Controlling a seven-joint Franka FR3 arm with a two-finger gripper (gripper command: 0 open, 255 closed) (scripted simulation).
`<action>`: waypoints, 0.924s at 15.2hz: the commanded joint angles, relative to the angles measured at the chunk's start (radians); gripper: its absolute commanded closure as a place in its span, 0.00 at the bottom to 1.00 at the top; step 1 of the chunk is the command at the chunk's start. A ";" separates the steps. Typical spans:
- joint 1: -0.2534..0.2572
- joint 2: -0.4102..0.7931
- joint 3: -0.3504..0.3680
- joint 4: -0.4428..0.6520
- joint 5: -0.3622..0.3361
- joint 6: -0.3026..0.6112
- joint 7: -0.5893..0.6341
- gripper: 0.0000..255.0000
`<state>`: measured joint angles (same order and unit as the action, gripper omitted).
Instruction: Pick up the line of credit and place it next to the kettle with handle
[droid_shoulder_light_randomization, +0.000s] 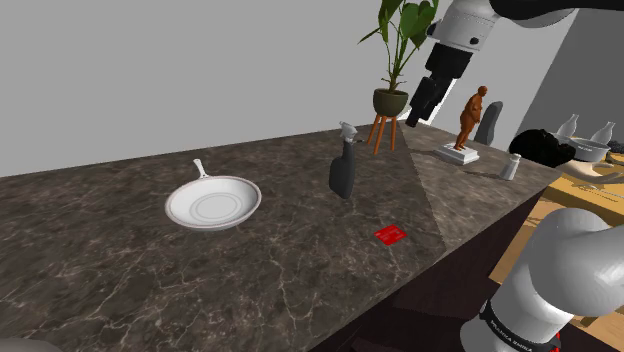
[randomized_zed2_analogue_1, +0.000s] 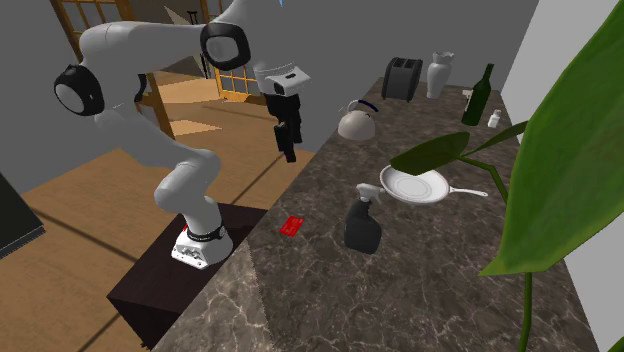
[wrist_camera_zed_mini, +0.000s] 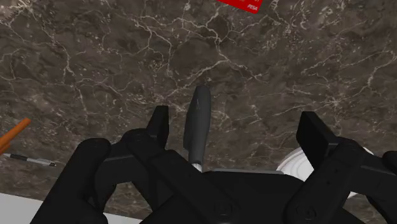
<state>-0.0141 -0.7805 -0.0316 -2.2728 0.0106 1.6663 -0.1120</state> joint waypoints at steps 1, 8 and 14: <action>0.000 0.000 0.000 0.000 0.000 0.000 0.000 0.00; 0.138 -0.172 -0.180 -0.344 0.029 0.247 -0.404 0.00; 0.250 -0.227 -0.394 -0.555 0.014 0.422 -0.787 0.00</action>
<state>0.2167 -1.0024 -0.3834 -2.7942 0.0300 2.0576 -0.8200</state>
